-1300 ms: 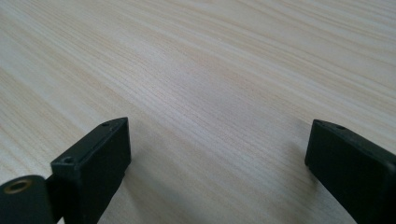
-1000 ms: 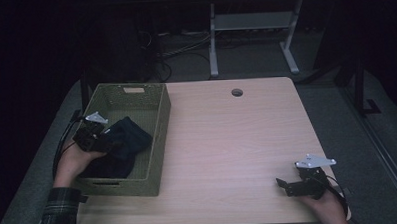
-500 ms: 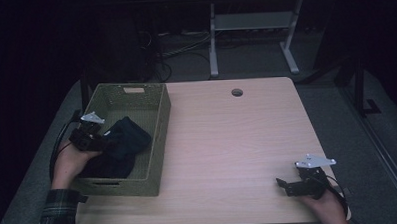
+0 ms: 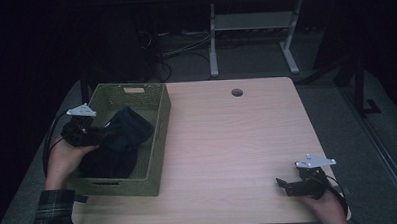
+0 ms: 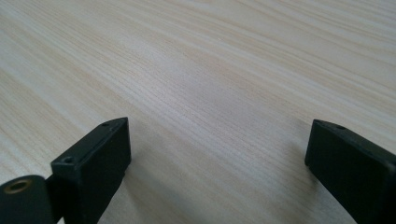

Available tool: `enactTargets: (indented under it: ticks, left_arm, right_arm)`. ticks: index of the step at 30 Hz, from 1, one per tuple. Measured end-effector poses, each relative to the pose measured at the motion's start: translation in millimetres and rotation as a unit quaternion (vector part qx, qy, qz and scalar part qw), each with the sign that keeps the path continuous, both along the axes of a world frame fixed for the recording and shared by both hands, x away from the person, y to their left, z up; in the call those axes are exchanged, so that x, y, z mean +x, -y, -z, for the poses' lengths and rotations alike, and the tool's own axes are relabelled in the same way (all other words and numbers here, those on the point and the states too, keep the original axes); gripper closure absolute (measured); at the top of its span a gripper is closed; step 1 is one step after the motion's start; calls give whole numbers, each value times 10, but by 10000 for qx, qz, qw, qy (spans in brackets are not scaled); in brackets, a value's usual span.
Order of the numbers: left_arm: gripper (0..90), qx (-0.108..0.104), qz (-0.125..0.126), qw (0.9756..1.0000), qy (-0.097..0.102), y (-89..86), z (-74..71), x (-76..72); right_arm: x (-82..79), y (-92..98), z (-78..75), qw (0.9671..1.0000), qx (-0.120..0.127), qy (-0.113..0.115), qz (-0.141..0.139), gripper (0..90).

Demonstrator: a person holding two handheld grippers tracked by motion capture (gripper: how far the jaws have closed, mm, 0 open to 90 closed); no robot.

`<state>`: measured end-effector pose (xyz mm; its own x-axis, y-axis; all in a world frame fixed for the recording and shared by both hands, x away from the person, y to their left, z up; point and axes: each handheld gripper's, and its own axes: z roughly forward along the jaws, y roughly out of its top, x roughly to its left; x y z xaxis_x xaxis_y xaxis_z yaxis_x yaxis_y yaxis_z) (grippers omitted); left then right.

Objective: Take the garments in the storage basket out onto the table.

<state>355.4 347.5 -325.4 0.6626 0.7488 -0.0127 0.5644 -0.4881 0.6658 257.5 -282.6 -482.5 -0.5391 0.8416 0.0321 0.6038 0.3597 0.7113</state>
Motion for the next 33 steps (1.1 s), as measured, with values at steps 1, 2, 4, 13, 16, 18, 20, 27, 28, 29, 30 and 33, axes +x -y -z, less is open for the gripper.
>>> enactTargets:
  ticks: [1,2,4,13,16,18,20,27,28,29,30,33]
  left_arm:
    - [666,-21,4,10000,24,8,-19,-7]
    - [667,-46,3,10000,80,18,-42,-14]
    - [667,-77,-2,9999,145,33,-82,-26]
    - [666,-242,54,9983,534,127,-331,-84]
    - [666,-382,57,9973,630,167,-400,-103]
    - [667,-411,92,9967,688,185,-433,-100]
    - [666,-419,90,9964,733,209,-471,-102]
    - [667,-509,152,9940,955,298,-637,-132]
    - [667,-509,152,9940,955,298,-637,-132]
    - [667,-581,163,9932,992,321,-668,-138]
    - [667,-639,198,9924,1033,343,-705,-139]
    - [667,-651,236,9916,1093,387,-761,-138]
  right_arm:
    - [0,1,0,10000,-7,3,-4,66]
    - [0,0,0,10000,5,-2,-2,66]
    - [0,-1,0,10000,3,0,6,66]
    - [0,0,0,10000,-7,5,4,65]
    - [0,0,0,10000,-8,7,4,66]
    - [0,0,0,10000,-4,3,0,66]
    - [0,0,0,10000,-2,8,6,66]
    - [-1,0,-1,10000,1,2,0,66]
    - [-1,0,-1,10000,1,2,0,66]
    - [-1,0,0,10000,1,3,0,66]
    - [-1,0,-1,10000,1,2,0,66]
    - [-1,0,0,10000,-1,7,5,66]
